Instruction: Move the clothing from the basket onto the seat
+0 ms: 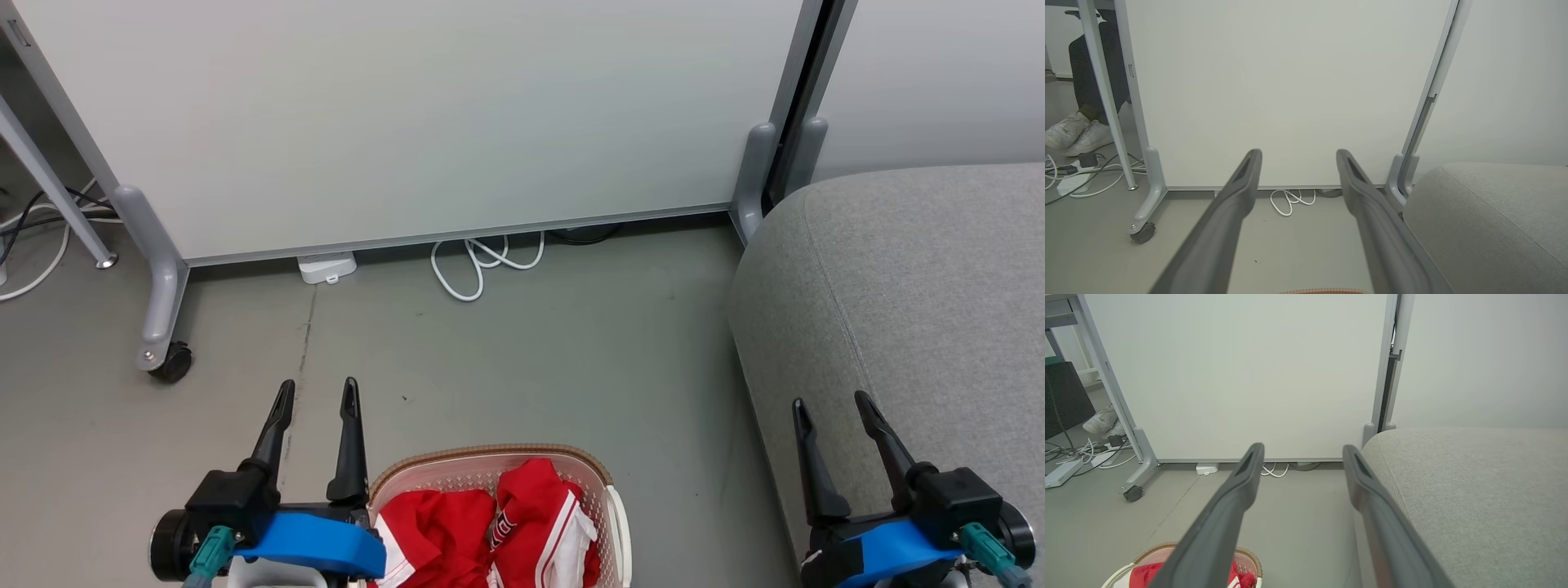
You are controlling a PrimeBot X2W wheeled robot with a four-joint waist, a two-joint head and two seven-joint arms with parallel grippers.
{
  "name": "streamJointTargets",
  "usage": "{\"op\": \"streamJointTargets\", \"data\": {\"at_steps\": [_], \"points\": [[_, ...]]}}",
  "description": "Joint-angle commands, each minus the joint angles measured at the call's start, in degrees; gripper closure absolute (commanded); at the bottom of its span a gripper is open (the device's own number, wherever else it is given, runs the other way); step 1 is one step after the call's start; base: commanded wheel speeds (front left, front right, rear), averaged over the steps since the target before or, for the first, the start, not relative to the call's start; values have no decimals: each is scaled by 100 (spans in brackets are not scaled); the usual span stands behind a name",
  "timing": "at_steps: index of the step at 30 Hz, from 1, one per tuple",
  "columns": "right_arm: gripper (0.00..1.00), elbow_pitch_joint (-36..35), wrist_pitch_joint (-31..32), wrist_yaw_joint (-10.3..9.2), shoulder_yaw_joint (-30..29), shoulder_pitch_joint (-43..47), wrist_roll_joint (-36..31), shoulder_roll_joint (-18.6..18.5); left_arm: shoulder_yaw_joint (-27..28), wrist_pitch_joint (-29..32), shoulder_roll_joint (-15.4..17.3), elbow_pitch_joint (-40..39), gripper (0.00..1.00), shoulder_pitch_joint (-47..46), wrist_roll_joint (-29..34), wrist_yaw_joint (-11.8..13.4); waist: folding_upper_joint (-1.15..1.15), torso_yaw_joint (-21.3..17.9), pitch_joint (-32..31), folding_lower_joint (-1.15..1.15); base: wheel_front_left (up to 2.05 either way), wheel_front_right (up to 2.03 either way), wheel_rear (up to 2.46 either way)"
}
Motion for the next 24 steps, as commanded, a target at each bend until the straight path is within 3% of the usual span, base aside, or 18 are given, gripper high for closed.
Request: {"op": "streamJointTargets", "data": {"at_steps": [1, 15, 24], "points": [[0, -28, -57, 12, 8, -42, -120, -38, 3, -51, 7, -31, 0, -109, 106, -7, 0, 1, 2, 0, 0, 0, 0], [0, -72, -201, 14, 23, -7, -733, -41, -55, -197, -31, -16, 0, -101, 681, -15, 0, 27, 23, 0, 0, 0, 0], [0, -61, -203, 14, 19, -17, -682, -40, -5, -195, -51, -11, 0, -95, 655, -38, 0, 22, 24, 0, 0, 0, 0]]}}
